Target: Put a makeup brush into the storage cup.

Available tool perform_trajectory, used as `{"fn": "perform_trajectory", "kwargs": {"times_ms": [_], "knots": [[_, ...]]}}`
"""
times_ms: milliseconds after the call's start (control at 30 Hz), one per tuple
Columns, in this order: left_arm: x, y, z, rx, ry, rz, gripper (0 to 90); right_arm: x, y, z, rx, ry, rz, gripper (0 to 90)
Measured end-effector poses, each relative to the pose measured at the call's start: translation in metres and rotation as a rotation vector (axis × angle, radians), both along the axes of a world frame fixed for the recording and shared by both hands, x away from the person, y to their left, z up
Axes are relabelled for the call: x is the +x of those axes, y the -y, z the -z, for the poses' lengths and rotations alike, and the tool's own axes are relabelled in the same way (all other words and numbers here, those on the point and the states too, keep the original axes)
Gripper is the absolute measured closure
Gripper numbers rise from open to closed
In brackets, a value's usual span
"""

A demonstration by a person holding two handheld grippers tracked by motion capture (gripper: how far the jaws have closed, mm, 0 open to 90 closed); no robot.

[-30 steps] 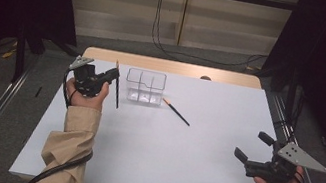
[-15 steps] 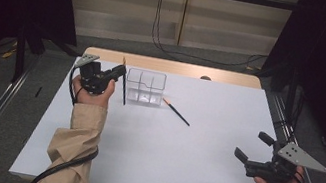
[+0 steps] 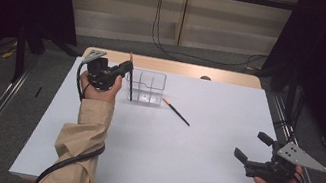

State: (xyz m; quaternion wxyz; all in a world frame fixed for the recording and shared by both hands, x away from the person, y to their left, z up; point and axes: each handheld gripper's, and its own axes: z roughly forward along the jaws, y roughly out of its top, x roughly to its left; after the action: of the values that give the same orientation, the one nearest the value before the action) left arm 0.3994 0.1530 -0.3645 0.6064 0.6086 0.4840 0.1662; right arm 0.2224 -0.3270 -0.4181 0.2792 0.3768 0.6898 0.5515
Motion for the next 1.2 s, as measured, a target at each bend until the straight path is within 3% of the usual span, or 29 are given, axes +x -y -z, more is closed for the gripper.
{"fn": "perform_trajectory", "kwargs": {"times_ms": [600,967,1200], "knots": [[0.011,0.019,0.0,-0.025,0.018,0.019,84.3,0.0,0.001,0.0,0.004,0.001,-0.001,0.0],[0.018,0.029,0.001,-0.004,0.034,0.038,84.2,0.0,0.001,0.0,0.006,-0.002,-0.003,0.0],[0.021,0.032,0.003,-0.018,0.045,0.034,84.2,0.001,0.001,0.001,0.008,-0.002,-0.005,0.0]]}}
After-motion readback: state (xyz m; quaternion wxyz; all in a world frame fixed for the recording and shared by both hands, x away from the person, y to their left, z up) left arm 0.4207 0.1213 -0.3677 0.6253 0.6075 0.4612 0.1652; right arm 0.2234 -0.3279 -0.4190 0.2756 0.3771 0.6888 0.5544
